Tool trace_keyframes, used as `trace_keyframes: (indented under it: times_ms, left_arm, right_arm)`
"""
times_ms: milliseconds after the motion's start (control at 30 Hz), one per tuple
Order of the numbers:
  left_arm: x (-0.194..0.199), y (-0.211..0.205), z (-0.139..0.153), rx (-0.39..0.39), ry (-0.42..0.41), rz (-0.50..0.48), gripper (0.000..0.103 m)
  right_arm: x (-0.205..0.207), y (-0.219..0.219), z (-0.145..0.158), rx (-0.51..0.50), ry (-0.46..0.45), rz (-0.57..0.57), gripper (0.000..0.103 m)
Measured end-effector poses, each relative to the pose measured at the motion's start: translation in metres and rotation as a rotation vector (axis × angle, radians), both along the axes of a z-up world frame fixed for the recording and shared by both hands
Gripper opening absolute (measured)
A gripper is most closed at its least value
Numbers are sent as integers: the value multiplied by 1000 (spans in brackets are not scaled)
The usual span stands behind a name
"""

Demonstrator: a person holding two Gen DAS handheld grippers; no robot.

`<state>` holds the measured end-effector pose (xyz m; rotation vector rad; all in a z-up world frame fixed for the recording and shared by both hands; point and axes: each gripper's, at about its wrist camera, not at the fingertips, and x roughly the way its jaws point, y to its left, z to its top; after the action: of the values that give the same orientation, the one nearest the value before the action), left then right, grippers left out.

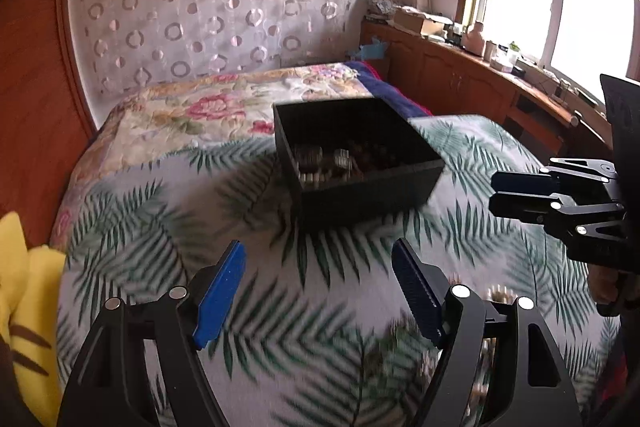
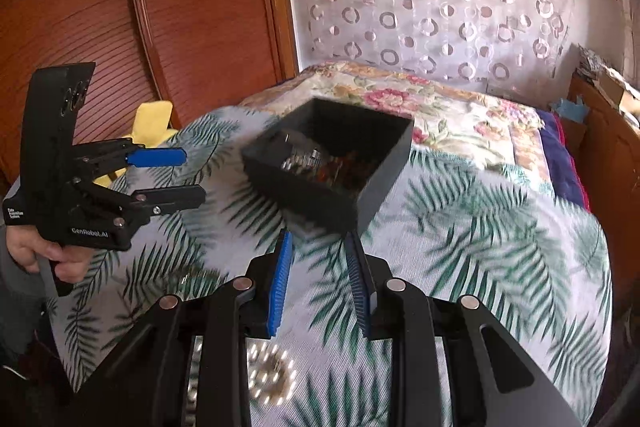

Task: Organize jewelry
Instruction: 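Grasp the green-stone pendant with the left tool while the right tool grasps a pearl necklace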

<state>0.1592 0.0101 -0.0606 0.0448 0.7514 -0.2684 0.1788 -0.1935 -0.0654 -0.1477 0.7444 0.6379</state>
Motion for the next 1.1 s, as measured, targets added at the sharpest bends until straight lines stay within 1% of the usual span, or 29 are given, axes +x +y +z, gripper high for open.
trace_keyframes:
  times_ms: [67,167,233,267,300,433,533,600,700,800,1100]
  left_arm:
    - [-8,3,-7,-5,20,-1,72]
    - [-19,2,-15,10,40,-2,72]
    - [-26,2,-18,16,46,-8,70]
    - [-29,2,-20,17,51,-14,68]
    - [-30,3,-21,17,54,-17,63]
    - [-36,0,-26,27,77,-33,51]
    - [-36,-5,-31,34,96,-56,48]
    - [-37,-8,-34,45,102,-70,44]
    - [-35,-13,-36,56,114,-88,40]
    - [-32,-17,-37,69,122,-90,33]
    - [-24,-32,-40,102,130,-123,32]
  right_arm:
    - [-13,-2,-8,-5,18,-6,30]
    - [-26,-3,-17,-10,39,-9,30]
    - [-32,-6,-21,-14,50,-14,33]
    - [-35,-7,-23,-12,54,-18,39]
    - [-38,-9,-25,-9,60,-21,44]
    - [-55,-11,-37,-22,87,-33,45]
    - [-66,-15,-40,-32,98,-39,50]
    - [-73,-18,-39,-32,95,-41,55]
    - [-80,-19,-42,-52,89,-44,57]
    - [-87,-18,-47,-78,87,-42,58]
    - [-87,-19,-46,-73,76,-61,59]
